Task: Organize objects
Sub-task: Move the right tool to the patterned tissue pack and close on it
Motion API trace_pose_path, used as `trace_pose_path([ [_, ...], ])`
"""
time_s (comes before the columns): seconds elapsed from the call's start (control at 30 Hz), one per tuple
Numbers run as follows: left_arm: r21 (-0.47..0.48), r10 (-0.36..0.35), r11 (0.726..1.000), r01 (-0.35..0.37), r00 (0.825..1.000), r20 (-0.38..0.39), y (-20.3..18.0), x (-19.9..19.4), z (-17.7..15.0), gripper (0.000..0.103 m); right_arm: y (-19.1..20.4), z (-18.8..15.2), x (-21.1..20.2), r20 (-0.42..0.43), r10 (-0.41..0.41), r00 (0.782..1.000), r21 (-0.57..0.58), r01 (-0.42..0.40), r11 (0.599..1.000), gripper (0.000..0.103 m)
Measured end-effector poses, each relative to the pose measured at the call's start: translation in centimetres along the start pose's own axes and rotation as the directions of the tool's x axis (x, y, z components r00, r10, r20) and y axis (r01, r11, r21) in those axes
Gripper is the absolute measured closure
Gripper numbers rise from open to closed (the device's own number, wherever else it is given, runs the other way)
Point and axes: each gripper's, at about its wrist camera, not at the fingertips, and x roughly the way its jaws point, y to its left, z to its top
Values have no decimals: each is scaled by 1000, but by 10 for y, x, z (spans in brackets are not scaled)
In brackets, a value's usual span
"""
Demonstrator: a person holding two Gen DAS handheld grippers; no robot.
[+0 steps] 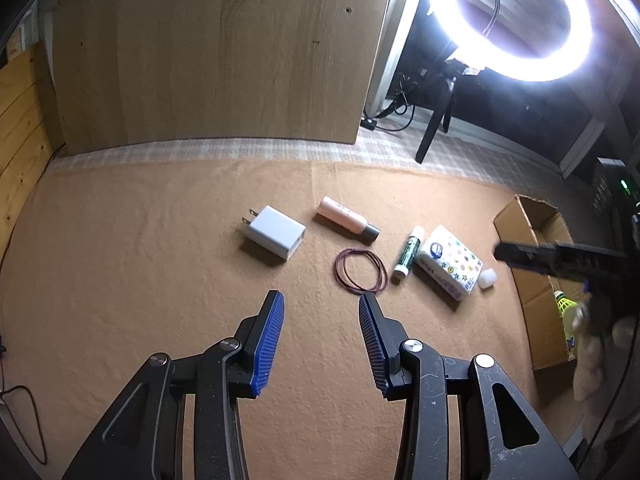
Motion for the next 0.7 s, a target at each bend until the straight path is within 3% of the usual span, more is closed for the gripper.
trace_pose_path([
  [0.5, -12, 17, 1000, -17, 1000, -19, 1, 1, -14, 61, 2, 44, 66, -53, -60, 997, 25, 61, 998, 52],
  [0.6, -12, 20, 1000, -20, 1000, -22, 3, 0, -16, 61, -1, 47, 73, -74, -82, 994, 31, 84, 996, 59],
  [0.7, -11, 19, 1000, -19, 999, -25, 3, 1, -17, 61, -7, 44, 74, -94, -53, 994, 50, 58, 997, 68],
])
